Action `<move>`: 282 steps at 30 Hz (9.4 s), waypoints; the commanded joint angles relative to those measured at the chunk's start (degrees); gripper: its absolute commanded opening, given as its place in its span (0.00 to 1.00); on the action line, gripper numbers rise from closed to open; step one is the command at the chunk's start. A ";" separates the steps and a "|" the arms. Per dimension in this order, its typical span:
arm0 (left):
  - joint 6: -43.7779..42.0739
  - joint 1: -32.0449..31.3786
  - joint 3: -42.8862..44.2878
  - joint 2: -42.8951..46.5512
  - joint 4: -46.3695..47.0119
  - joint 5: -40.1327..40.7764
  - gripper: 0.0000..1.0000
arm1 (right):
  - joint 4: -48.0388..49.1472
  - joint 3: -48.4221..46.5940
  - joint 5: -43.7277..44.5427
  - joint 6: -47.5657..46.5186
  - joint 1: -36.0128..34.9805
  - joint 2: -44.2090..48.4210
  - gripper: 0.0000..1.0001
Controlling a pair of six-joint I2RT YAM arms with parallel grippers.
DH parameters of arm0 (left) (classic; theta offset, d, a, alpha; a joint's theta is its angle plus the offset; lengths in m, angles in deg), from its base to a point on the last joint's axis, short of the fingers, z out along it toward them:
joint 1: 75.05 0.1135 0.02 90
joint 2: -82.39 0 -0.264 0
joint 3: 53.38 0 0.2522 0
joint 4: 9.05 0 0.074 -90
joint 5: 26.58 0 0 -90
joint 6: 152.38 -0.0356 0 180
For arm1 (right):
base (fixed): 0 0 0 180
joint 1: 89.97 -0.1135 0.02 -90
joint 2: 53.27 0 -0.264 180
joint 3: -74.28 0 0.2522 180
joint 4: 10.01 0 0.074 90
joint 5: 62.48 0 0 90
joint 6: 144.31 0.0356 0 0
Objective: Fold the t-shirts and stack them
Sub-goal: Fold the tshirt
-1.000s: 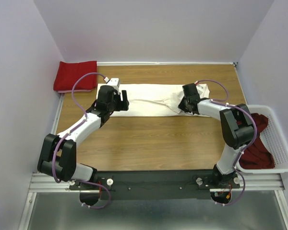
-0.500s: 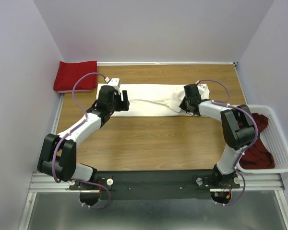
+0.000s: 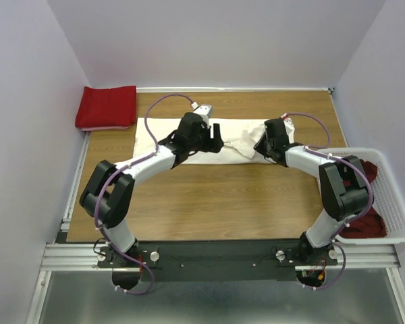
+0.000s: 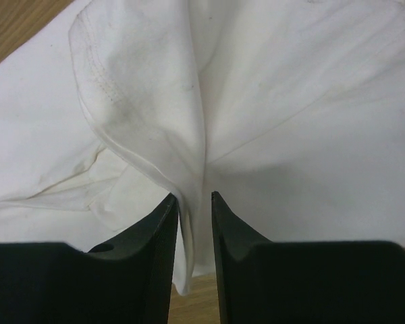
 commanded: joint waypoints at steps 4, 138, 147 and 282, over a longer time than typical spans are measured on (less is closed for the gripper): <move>8.39 -3.97 10.22 -9.08 1.94 -5.26 0.77 | 2.41 1.40 -1.62 0.12 0.64 0.99 0.33; 8.66 -7.84 19.82 -29.83 -0.08 -5.71 0.43 | 12.17 9.39 -3.73 -28.37 12.15 8.72 0.47; 8.40 -7.84 18.85 -28.16 0.00 -4.74 0.43 | 0.94 0.11 -3.82 -25.64 12.06 12.95 0.49; -21.39 -20.85 38.98 -35.37 -19.51 22.68 0.19 | 14.45 12.38 -13.84 4.77 18.13 11.18 0.01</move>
